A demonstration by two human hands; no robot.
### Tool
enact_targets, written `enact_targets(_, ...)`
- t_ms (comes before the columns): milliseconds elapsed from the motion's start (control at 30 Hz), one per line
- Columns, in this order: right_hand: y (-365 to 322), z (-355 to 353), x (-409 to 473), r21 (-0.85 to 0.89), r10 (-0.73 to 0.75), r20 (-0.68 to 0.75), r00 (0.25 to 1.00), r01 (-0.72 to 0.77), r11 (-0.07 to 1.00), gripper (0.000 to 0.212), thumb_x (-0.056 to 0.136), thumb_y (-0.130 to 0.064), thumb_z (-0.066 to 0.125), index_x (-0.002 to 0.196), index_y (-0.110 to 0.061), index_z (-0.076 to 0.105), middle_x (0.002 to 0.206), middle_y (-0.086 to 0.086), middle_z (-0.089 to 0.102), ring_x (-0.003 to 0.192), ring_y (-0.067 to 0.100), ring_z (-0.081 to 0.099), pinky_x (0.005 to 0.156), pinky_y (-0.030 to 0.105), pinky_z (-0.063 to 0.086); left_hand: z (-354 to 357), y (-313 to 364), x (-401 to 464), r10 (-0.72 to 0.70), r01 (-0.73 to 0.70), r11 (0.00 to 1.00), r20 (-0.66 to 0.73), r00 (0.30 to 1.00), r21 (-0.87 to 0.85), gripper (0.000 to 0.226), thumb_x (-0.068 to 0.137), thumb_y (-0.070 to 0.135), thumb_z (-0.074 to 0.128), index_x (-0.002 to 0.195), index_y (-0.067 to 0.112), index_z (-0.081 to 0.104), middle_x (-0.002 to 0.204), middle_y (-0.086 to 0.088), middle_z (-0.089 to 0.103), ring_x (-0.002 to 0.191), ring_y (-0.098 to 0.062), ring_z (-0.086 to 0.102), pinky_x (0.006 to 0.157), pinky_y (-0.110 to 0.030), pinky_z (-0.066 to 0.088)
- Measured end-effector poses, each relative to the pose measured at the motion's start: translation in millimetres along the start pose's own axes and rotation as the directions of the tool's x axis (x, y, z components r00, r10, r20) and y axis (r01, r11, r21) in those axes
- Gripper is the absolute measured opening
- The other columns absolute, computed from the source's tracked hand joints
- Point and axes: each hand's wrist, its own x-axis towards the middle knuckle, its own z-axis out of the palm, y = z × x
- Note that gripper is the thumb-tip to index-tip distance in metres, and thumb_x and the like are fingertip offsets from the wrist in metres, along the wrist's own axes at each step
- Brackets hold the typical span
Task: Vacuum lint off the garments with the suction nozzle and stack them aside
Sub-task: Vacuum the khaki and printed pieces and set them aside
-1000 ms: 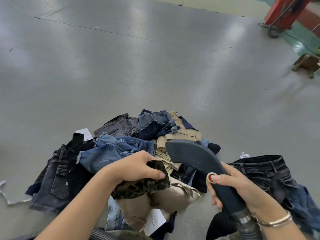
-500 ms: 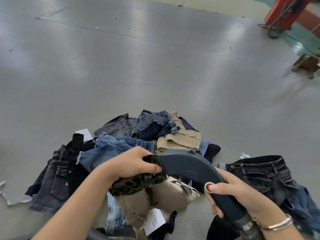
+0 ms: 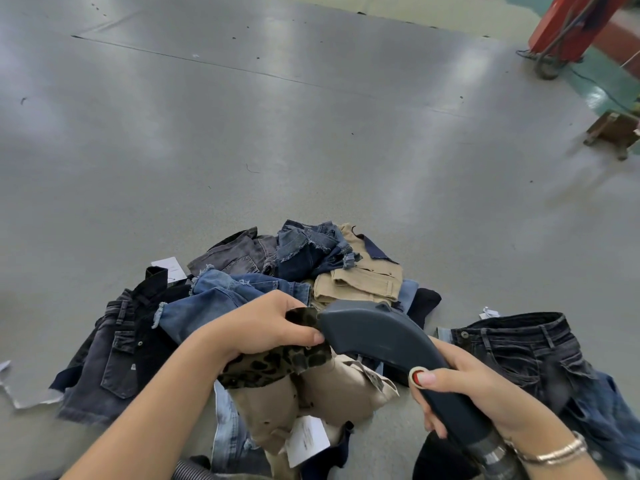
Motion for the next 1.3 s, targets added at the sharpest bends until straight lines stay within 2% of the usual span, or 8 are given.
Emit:
enact_targets(300,-5,9,13,0.044,-0.1,-0.169,0.981,0.109,0.993,0.041,0.072,-0.036,0.074,0.11,-0.031,0.062,0.069,0.017,0.059,0.049,0.028,0.057,0.051,0.035,0.051,20,-3,8,-0.083,0.079,0.987,-0.027,0.996,-0.14,0.013,0.086,0.028,0.068,0.076,0.021,0.072,0.074,0.002,0.074,0.065,-0.01,0.068,0.063,-0.02,0.05)
enact_targets(433,0,23,21,0.053,-0.178,-0.352,0.919,0.21,0.976,0.036,0.076,-0.032,0.07,0.11,-0.027,0.06,0.067,0.014,0.06,0.051,0.028,0.058,0.059,0.044,0.054,29,3,15,-0.313,0.08,0.657,-0.174,0.934,-0.75,0.014,0.09,0.019,0.061,0.088,0.006,0.068,0.074,-0.012,0.073,0.058,-0.02,0.068,0.051,-0.024,0.052)
enact_targets(567,2,44,28,0.099,-0.277,-0.355,0.893,0.33,0.939,0.03,0.076,-0.036,0.07,0.104,-0.029,0.064,0.069,0.013,0.062,0.052,0.025,0.059,0.054,0.033,0.052,48,19,26,-0.33,-0.042,0.477,-0.224,0.917,-0.878,0.012,0.091,0.014,0.057,0.097,0.008,0.065,0.078,-0.013,0.073,0.062,-0.021,0.069,0.051,-0.027,0.053)
enact_targets(700,1,58,38,0.168,-0.323,-0.329,0.887,0.391,0.905,0.04,0.074,-0.041,0.077,0.106,-0.022,0.062,0.069,0.014,0.061,0.05,0.027,0.058,0.052,0.031,0.05,72,28,29,-0.163,0.042,0.414,-0.028,0.986,-0.91,0.045,0.097,0.039,0.037,0.121,0.01,0.061,0.11,-0.006,0.071,0.093,-0.02,0.066,0.083,-0.035,0.047)
enact_targets(833,-2,56,44,0.162,-0.336,-0.46,0.822,0.449,0.879,0.028,0.073,-0.035,0.075,0.096,-0.023,0.064,0.068,0.012,0.062,0.048,0.025,0.058,0.049,0.03,0.05,68,27,26,0.071,0.015,0.55,0.064,0.995,-0.835,0.05,0.09,0.045,0.04,0.118,0.013,0.066,0.081,-0.013,0.062,0.067,-0.028,0.058,0.07,-0.036,0.045)
enact_targets(1033,-17,41,43,0.268,-0.291,-0.629,0.721,0.552,0.789,0.023,0.078,-0.025,0.065,0.089,-0.008,0.055,0.067,0.01,0.058,0.046,0.02,0.052,0.044,0.026,0.047,63,18,19,0.156,-0.191,0.799,-0.11,0.982,-0.57,0.058,0.07,0.015,0.054,0.129,0.014,0.054,0.126,-0.002,0.064,0.109,-0.017,0.059,0.09,-0.035,0.045)
enact_targets(1200,-23,40,43,0.316,-0.278,-0.643,0.713,0.578,0.752,0.029,0.077,-0.027,0.067,0.092,-0.009,0.052,0.068,0.008,0.057,0.048,0.019,0.053,0.045,0.027,0.047,72,1,9,0.281,-0.284,0.948,-0.043,0.959,-0.141,0.073,0.072,0.037,0.068,0.134,0.045,0.031,0.134,0.028,0.044,0.128,-0.001,0.041,0.105,-0.024,0.036)
enact_targets(1300,-24,43,43,0.347,-0.263,-0.632,0.729,0.57,0.745,0.028,0.077,-0.028,0.066,0.091,-0.008,0.051,0.068,0.007,0.057,0.049,0.018,0.053,0.045,0.027,0.047,76,-6,11,0.256,-0.178,0.938,-0.248,0.934,0.297,0.069,0.076,0.045,0.067,0.121,0.058,0.016,0.123,0.045,0.025,0.118,0.012,0.025,0.105,-0.028,0.02)
